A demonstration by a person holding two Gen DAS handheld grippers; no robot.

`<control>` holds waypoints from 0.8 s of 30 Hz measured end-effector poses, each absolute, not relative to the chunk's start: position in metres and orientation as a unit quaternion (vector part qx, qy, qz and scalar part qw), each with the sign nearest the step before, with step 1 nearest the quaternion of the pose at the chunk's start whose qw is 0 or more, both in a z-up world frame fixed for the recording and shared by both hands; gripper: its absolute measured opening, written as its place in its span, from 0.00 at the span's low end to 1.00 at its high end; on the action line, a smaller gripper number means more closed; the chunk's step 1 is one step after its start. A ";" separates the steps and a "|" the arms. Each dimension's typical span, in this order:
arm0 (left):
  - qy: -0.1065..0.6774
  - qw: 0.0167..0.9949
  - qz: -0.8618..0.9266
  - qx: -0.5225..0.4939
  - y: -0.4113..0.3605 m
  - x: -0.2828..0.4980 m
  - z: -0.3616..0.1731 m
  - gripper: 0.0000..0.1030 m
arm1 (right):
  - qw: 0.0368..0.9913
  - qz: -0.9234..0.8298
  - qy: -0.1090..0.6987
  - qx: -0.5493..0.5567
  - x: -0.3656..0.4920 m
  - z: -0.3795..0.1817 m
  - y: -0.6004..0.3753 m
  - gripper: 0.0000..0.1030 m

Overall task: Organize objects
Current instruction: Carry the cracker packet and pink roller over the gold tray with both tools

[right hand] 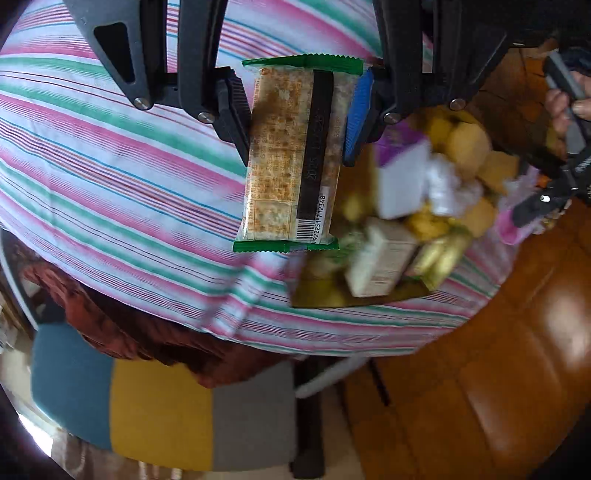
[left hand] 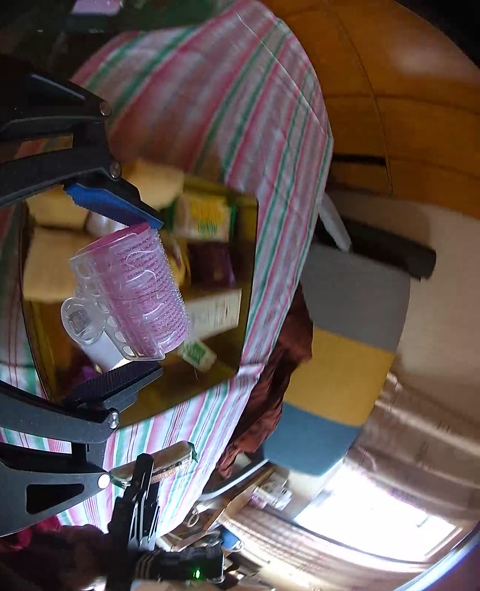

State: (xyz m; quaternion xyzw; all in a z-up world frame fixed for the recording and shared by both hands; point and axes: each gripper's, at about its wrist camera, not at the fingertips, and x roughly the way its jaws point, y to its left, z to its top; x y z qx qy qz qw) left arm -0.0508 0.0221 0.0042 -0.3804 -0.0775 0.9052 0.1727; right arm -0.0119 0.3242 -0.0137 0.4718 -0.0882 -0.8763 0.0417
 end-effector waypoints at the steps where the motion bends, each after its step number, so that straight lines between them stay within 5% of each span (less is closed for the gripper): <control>1: -0.079 0.171 0.905 -0.382 0.020 -0.051 0.003 0.70 | 0.051 -0.878 -0.088 0.468 -0.014 -0.014 0.315 0.45; 24: 0.018 0.218 0.890 -0.400 0.106 -0.063 -0.020 0.71 | 0.062 -0.865 -0.107 0.486 -0.080 -0.040 0.290 0.45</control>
